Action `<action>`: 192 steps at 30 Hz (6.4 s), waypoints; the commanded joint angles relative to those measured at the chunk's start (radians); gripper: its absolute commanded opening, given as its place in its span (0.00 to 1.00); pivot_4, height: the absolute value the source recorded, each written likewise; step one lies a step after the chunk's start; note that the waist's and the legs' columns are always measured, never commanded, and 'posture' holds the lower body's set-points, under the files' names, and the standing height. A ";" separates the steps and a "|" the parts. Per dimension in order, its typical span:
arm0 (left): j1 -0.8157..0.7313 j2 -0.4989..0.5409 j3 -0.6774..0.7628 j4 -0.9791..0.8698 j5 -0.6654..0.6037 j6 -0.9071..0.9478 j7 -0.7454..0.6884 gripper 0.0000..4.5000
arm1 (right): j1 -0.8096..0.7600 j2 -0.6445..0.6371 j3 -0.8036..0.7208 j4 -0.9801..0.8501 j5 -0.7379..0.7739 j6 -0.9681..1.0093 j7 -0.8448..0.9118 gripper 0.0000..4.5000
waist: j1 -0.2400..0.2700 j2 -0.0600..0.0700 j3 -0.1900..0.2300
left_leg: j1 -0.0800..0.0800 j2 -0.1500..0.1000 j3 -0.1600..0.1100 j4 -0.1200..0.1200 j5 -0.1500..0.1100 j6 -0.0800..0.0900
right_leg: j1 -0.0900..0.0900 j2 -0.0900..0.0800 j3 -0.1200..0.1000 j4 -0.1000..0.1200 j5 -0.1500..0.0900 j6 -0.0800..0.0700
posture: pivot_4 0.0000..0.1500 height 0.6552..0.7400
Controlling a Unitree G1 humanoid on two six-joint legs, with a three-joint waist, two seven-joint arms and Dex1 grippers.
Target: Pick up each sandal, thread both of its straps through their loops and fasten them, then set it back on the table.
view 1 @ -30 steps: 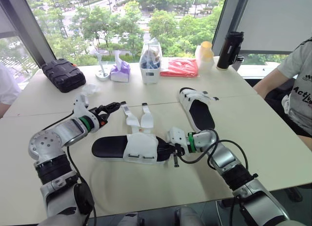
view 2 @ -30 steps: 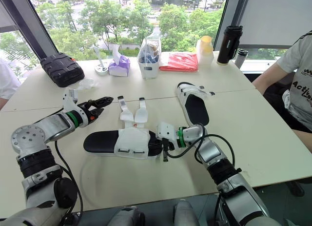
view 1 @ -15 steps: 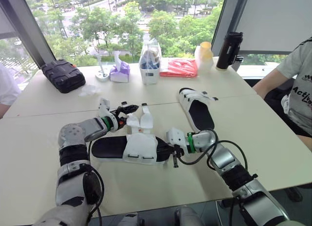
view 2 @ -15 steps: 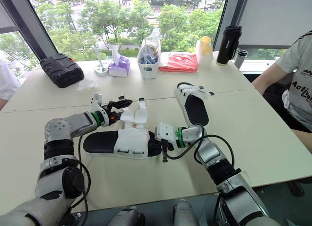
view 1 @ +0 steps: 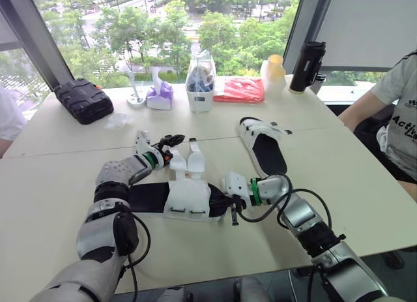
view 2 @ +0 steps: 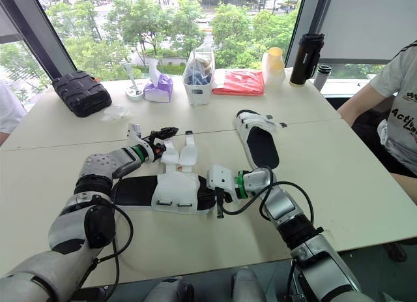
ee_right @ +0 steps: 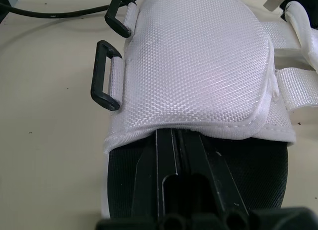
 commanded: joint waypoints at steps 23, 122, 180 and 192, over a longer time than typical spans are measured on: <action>0.330 0.160 -0.444 -0.970 0.256 -0.469 -0.646 0.01 | 0.012 -0.025 0.029 0.006 -0.026 0.000 0.024 0.00 | 0.003 0.000 0.000 | -0.001 0.002 0.000 -0.002 0.000 0.000 | 0.000 0.000 0.000 -0.003 0.000 0.000 | 1.00 1.00; 0.905 0.477 -0.353 -1.244 -0.575 0.249 -0.479 0.01 | -0.012 -0.036 0.069 0.042 -0.049 -0.058 0.072 0.00 | 0.014 0.010 0.006 | 0.000 0.016 0.001 -0.004 -0.005 0.005 | 0.001 0.012 0.000 -0.007 -0.004 -0.010 | 1.00 1.00; 0.477 0.424 -0.572 -0.873 -0.006 0.037 -0.999 0.01 | 0.013 -0.039 0.075 -0.007 -0.058 -0.033 0.068 0.00 | 0.023 0.009 0.006 | 0.000 0.015 0.002 -0.004 -0.004 0.004 | -0.001 0.013 0.000 -0.007 -0.002 -0.008 | 1.00 1.00; 0.517 0.439 -0.606 -0.880 0.097 -0.100 -1.086 0.01 | 0.012 -0.037 0.077 -0.005 -0.059 -0.034 0.068 0.00 | 0.022 0.009 0.006 | 0.000 0.015 0.002 -0.005 -0.004 0.004 | -0.001 0.013 0.000 -0.007 -0.002 -0.008 | 1.00 1.00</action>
